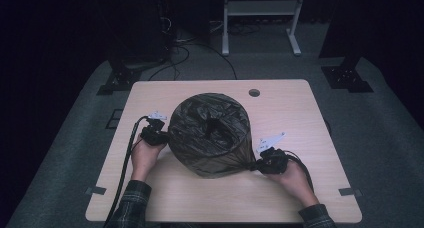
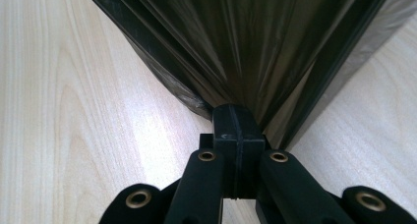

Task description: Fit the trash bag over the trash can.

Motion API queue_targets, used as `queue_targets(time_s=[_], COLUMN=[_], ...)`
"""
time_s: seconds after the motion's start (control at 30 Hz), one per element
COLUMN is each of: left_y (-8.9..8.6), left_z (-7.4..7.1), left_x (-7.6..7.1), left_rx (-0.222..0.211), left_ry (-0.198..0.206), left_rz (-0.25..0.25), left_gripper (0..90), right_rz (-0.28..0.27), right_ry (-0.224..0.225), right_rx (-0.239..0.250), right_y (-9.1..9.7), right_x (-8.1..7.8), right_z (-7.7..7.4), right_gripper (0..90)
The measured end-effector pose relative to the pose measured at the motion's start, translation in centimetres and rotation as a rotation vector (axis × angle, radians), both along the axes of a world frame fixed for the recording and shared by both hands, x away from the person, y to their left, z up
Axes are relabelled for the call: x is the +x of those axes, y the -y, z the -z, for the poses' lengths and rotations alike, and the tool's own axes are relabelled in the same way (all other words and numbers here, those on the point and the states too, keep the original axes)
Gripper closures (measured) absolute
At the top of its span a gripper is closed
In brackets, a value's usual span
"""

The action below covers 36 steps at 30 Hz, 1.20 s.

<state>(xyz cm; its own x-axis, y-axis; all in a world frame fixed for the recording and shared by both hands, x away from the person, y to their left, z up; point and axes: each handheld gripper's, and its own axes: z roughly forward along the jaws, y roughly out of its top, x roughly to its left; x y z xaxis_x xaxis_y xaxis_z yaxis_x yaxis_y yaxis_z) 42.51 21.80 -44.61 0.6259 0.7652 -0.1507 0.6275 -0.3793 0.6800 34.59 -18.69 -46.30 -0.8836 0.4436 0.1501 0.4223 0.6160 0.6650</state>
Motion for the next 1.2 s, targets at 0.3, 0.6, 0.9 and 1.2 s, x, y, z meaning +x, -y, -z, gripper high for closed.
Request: queue_targets(time_s=[0.3,0.6,0.9,1.2], left_y=[-0.3,-1.7,-2.6,-3.4], left_z=[0.1,-1.6,-3.4,-3.8], left_x=[-0.2,-0.7,-2.1,-3.4], left_rx=[0.006,-0.094,-0.106,-0.068], left_ry=[-0.002,0.057,0.125,0.146], left_rz=[0.004,0.01,0.046,0.106], left_gripper=[88.5,64.5,35.8,9.3], right_rz=[0.008,0.023,0.022,0.003], right_ry=[0.001,0.021,0.052,0.178], right_rx=[-0.016,0.086,0.18,0.257], right_y=[0.1,1.1,2.3,2.6], right_x=[0.0,-0.1,-0.6,-1.6], right_z=[0.2,-1.2,-3.6,-6.6], right_gripper=[90.0,64.0,29.1,5.0])
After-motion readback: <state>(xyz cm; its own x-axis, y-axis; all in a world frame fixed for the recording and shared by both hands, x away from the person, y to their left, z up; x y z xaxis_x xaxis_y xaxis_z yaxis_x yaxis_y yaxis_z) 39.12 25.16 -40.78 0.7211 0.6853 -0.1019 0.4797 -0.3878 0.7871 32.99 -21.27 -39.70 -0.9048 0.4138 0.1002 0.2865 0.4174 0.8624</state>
